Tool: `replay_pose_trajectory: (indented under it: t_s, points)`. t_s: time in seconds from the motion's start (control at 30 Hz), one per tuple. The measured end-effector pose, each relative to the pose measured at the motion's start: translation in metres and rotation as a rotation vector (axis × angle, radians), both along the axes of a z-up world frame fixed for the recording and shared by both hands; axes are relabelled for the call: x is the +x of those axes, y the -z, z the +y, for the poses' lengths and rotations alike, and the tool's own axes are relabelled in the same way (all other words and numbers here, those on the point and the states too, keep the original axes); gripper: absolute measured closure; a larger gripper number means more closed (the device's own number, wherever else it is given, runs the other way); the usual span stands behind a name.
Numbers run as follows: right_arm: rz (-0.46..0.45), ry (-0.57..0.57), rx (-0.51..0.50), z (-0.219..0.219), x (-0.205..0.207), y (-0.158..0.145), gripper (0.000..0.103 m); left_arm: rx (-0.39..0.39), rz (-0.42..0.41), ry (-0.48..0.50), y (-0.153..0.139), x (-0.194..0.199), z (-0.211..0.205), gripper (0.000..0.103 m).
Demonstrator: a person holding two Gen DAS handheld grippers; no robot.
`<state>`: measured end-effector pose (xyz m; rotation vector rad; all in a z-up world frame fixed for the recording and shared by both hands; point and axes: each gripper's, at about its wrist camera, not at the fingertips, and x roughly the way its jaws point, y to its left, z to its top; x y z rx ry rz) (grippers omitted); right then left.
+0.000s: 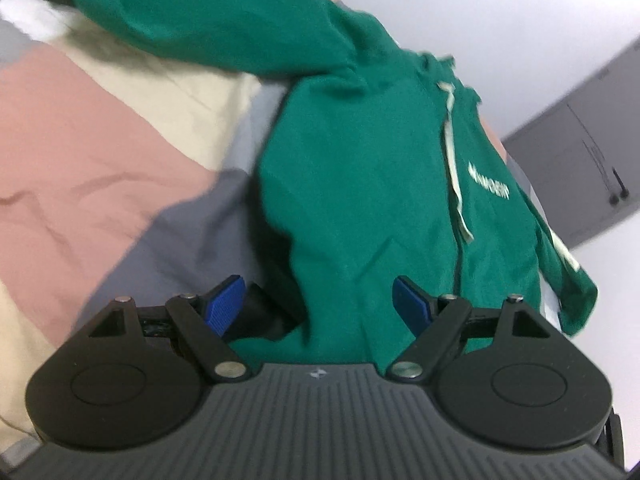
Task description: Fold large clothes
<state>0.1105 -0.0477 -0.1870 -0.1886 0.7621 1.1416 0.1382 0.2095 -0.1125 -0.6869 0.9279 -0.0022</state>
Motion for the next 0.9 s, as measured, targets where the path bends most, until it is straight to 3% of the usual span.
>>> replay_pose_trajectory:
  t_s: [0.07,0.17,0.33,0.5,0.63,0.7,0.77,0.83,0.9]
  points:
    - [-0.021,0.004,-0.014,0.001,0.001,0.0,0.078,-0.005,0.0,0.035,0.001,0.003,-0.005,0.019]
    - [0.021,0.065,0.033,-0.01,0.011,-0.007,0.085,-0.002,-0.007,0.09,0.001,0.004,-0.014,0.019]
    - [0.163,0.206,0.121,-0.038,0.034,-0.007,0.086,0.038,0.022,0.131,0.009,0.004,-0.03,0.019]
    - [0.251,0.248,0.163,-0.055,0.033,-0.005,0.083,0.035,0.044,0.146,0.015,0.001,-0.036,0.021]
    - [0.224,0.303,0.167,-0.074,0.027,-0.014,0.082,-0.019,0.061,0.133,0.018,-0.004,-0.036,0.04]
    - [0.199,0.364,0.164,-0.09,0.027,-0.02,0.078,-0.037,0.068,0.133,0.019,-0.007,-0.035,0.051]
    - [0.174,0.444,0.172,-0.107,0.03,-0.026,0.048,-0.059,0.086,0.119,0.021,-0.009,-0.035,0.054]
    - [0.126,0.512,0.212,-0.125,0.034,-0.03,0.041,-0.06,0.1,0.102,0.023,-0.01,-0.035,0.054]
    - [0.102,0.599,0.194,-0.138,0.043,-0.03,0.04,-0.055,0.114,0.099,0.026,-0.008,-0.037,0.054]
